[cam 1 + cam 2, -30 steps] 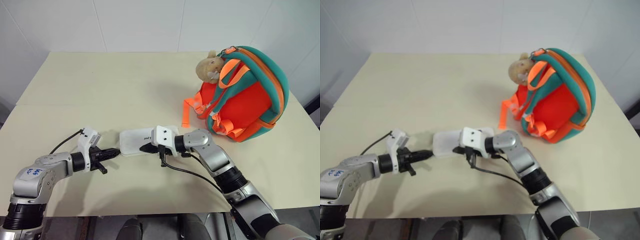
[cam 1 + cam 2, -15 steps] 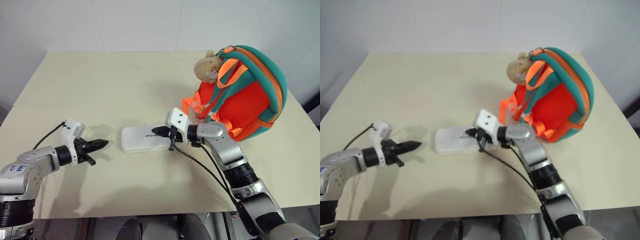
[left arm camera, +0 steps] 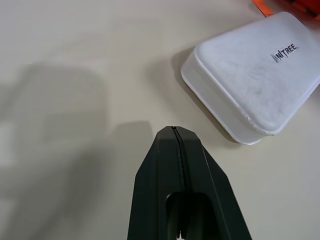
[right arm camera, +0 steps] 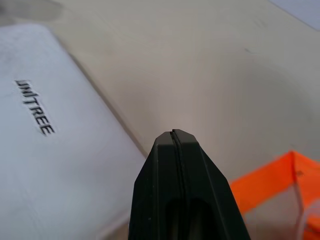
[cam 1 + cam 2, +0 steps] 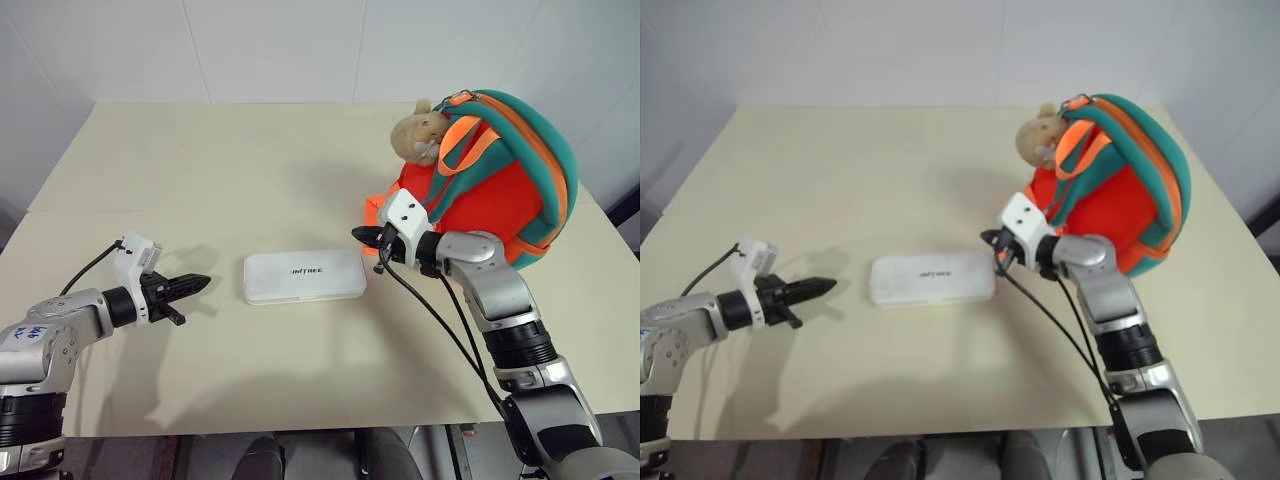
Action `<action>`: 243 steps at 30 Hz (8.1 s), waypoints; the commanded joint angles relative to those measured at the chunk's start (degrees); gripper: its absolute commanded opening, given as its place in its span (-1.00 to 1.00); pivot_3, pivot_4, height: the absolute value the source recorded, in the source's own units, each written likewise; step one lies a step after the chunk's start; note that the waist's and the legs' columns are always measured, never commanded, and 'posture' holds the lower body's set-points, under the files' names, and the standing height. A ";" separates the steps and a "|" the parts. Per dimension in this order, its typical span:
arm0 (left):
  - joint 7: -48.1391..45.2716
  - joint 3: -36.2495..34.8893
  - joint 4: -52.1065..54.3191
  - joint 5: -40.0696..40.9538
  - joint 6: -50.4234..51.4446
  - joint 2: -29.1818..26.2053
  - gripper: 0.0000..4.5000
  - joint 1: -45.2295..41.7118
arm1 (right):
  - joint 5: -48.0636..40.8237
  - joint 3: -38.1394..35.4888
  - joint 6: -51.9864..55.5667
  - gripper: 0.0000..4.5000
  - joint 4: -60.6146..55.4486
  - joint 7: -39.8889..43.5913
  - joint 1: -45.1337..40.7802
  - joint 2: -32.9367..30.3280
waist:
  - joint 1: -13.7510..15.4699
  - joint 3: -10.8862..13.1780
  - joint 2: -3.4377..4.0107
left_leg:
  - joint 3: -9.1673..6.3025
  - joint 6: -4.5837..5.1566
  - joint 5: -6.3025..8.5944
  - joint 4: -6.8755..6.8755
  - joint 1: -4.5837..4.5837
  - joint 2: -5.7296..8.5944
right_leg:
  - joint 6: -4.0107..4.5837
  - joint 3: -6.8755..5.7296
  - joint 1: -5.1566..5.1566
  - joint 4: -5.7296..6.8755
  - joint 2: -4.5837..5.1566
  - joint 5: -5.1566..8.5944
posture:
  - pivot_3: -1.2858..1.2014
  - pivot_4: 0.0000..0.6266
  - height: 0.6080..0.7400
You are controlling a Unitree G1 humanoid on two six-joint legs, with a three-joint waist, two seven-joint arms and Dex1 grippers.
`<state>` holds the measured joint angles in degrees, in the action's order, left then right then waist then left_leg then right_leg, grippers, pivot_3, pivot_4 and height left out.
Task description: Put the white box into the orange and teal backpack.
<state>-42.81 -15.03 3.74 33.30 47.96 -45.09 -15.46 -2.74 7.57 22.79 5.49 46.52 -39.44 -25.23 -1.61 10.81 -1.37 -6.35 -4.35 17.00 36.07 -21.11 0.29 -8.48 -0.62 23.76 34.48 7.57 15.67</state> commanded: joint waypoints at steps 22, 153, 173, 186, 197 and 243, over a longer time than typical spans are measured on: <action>-2.96 6.61 -3.14 -0.83 -2.09 4.13 -1.00 -6.64 | 3.41 7.03 1.79 -0.95 -5.44 2.21 5.36 -6.66 | 0.09 -0.01 -0.01 | 0.02 0.04 0.02 0.08 -0.02 0.01 | -0.06 0.00 -0.05 -0.03 0.01 -0.03 | 0.03 -0.52 1.00; -10.59 1.34 -12.14 14.31 22.52 4.38 1.00 -1.92 | 5.65 9.63 0.65 0.98 -15.59 2.91 10.90 -12.28 | 0.31 -0.04 -0.05 | 0.07 0.14 0.07 0.31 0.15 0.02 | -0.03 0.09 -0.17 0.15 0.01 -0.06 | 0.03 -0.52 1.00; -11.44 5.85 -15.78 13.07 21.54 9.20 1.00 -7.24 | 6.38 9.23 0.43 0.98 -15.02 2.72 10.56 -10.84 | 0.82 -0.06 -0.03 | 0.08 0.14 0.07 0.39 0.16 0.03 | -0.06 0.10 -0.21 0.16 0.01 -0.09 | 0.03 -0.52 1.00; -12.79 5.78 -21.15 12.19 21.23 8.74 -0.30 -11.73 | 6.23 8.78 0.22 1.00 -14.86 2.75 10.73 -11.11 | 1.26 -0.08 -0.07 | 0.08 0.14 0.07 0.38 0.08 0.03 | -0.07 0.09 -0.17 0.07 -0.01 -0.10 | 0.03 -0.52 1.00; -7.29 -2.83 -22.07 16.37 25.40 11.94 -0.41 -15.05 | 3.31 4.16 3.61 1.00 -19.24 1.69 12.58 -10.79 | 1.35 -0.08 -0.07 | 0.08 0.14 0.05 0.40 0.07 0.03 | -0.09 0.09 -0.18 0.05 -0.01 -0.18 | 0.03 -0.52 1.00; 27.27 -22.88 -6.99 43.59 21.42 28.09 -0.41 -5.98 | -14.97 -18.12 3.24 1.00 -11.96 -20.66 10.82 2.29 | 1.42 -0.08 -0.07 | 0.34 0.14 0.00 0.32 0.01 0.03 | -0.18 0.32 -0.15 -0.38 -0.02 -0.47 | 0.03 -0.52 1.00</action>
<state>-15.41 -37.73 -5.27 74.23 70.23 -16.82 -21.82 -18.60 -10.11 28.35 -6.68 27.20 -27.46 -23.26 -0.19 10.73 -1.45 -6.00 -4.21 17.00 36.38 -21.09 0.32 -8.67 -0.30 23.62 34.09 7.55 15.21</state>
